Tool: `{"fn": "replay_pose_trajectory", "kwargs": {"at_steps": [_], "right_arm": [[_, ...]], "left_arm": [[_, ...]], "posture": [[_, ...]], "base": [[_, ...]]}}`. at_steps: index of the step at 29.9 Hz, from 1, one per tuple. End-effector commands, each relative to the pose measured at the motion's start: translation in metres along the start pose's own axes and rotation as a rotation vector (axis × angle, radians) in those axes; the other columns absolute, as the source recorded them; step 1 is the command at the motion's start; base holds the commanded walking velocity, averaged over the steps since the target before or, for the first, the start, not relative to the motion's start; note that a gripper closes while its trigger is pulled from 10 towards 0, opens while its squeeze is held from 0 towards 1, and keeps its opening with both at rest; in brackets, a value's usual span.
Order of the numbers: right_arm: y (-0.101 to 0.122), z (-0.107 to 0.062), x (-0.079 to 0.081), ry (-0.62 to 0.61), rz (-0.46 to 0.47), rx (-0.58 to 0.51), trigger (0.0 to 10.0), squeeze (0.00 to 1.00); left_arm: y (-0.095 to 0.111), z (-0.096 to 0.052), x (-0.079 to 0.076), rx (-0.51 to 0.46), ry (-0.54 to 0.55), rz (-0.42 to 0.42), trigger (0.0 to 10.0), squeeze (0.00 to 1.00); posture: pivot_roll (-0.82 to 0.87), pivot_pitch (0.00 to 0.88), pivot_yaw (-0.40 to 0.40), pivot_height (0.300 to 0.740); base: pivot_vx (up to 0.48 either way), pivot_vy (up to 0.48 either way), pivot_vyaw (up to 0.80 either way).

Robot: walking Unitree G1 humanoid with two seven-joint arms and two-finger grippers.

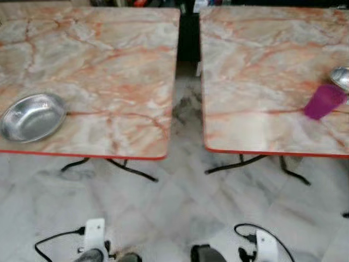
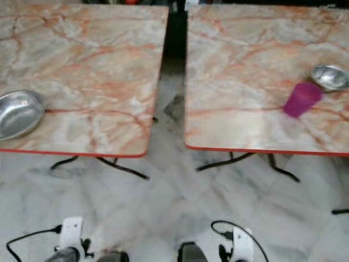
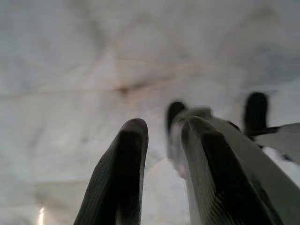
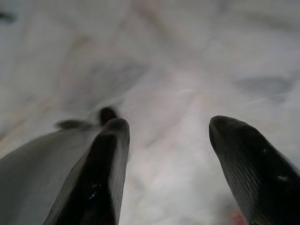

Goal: Setting the table

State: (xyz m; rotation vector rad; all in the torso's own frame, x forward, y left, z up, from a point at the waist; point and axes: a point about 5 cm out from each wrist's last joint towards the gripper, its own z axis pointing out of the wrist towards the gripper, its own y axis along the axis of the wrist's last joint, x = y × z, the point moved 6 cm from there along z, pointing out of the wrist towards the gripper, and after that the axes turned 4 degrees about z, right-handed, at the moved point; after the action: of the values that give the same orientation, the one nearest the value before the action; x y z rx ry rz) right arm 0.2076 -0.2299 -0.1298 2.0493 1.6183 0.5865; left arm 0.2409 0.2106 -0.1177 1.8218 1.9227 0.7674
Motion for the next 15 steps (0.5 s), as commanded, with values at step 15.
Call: {"fn": "replay_pose_trajectory", "kwargs": {"at_steps": [15], "right_arm": [[-0.0203, -0.0026, 0.006, 0.017, 0.014, 0.051, 10.0, 0.0]], "left_arm": [[-0.0194, -0.0031, 0.0122, 0.053, 0.029, 0.0, 10.0, 0.0]], "posture": [[-0.06, 0.206, -0.028, 0.74]], "base": [[0.0, -0.444, 0.0]]}}
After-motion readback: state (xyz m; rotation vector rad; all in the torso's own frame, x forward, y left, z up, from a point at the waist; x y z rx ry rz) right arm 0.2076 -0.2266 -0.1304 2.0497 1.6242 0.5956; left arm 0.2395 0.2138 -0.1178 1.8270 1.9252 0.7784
